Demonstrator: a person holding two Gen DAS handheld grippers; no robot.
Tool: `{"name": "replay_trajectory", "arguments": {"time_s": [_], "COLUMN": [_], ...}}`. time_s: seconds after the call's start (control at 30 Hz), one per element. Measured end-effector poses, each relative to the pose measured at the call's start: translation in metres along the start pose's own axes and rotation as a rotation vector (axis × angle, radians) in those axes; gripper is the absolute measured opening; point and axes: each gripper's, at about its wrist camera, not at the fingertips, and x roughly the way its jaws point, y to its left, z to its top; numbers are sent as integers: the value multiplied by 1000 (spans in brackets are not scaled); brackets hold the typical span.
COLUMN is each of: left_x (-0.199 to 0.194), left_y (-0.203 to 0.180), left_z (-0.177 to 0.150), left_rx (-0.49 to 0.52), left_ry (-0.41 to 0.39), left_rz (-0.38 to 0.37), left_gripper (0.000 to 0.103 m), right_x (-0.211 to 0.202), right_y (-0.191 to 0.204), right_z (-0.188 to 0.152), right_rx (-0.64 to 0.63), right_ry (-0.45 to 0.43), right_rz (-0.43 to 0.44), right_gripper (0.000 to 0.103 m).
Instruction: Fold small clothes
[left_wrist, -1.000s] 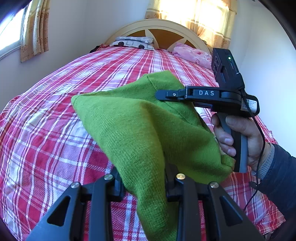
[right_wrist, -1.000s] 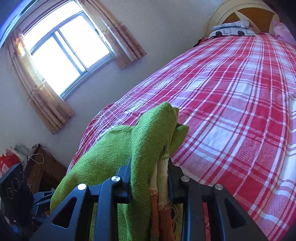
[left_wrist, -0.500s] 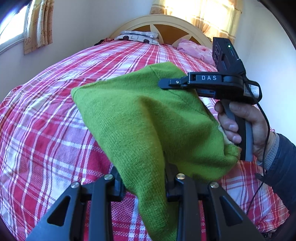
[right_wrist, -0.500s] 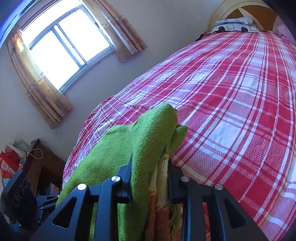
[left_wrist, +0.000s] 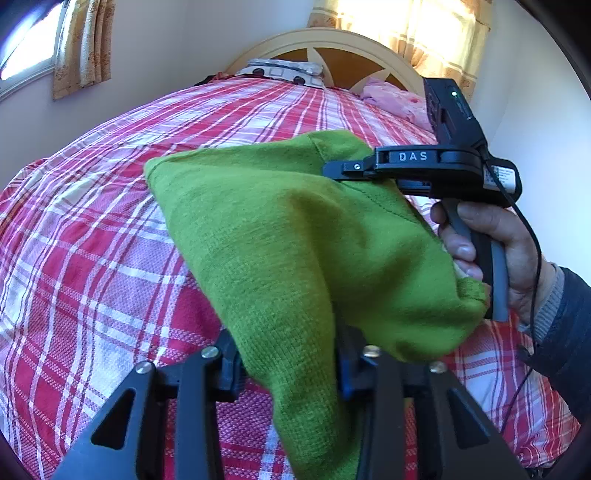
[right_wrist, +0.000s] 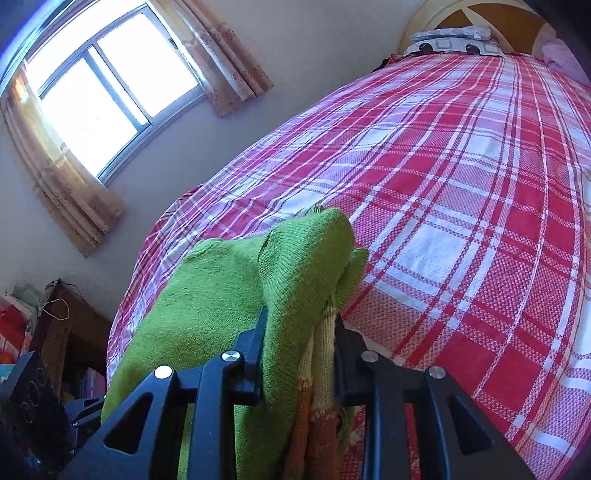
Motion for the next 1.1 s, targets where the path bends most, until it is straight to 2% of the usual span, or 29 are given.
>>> {"name": "replay_trajectory", "arguments": {"time_s": [0.27,0.5,0.63,0.8,0.9,1.0,1.07,1.1], "left_x": [-5,-17,-29,-33,-27,-15,-10,-7], "left_y": [-3,-3,1,11,19,34,40,43], "left_z": [-1,-1,1,14,21,28,30,31], "left_rx": [17,21,20,-1,-5,-54,-77,-85], "left_ry": [2,-8,-46,-73,-85,-83,-90,-93], "left_rz": [43,66,99,131,171,201,215,223], "left_gripper": [56,57,68,78,79,80,85,86], "right_x": [2,0,2,-1,-21,-52,-73,-80], "right_y": [4,5,6,-1,9,27,44,52], "right_z": [-2,-4,-6,-7,-10,-14,-22,-27], "right_rx": [-23,-27,-41,-18,-48,-101,-147,-166], "right_ry": [13,16,24,23,-26,-90,-127,-131], "right_rz": [-56,-85,-108,-124,-132,-149,-160,-135], "right_gripper": [32,32,33,42,43,43,43,43]}}
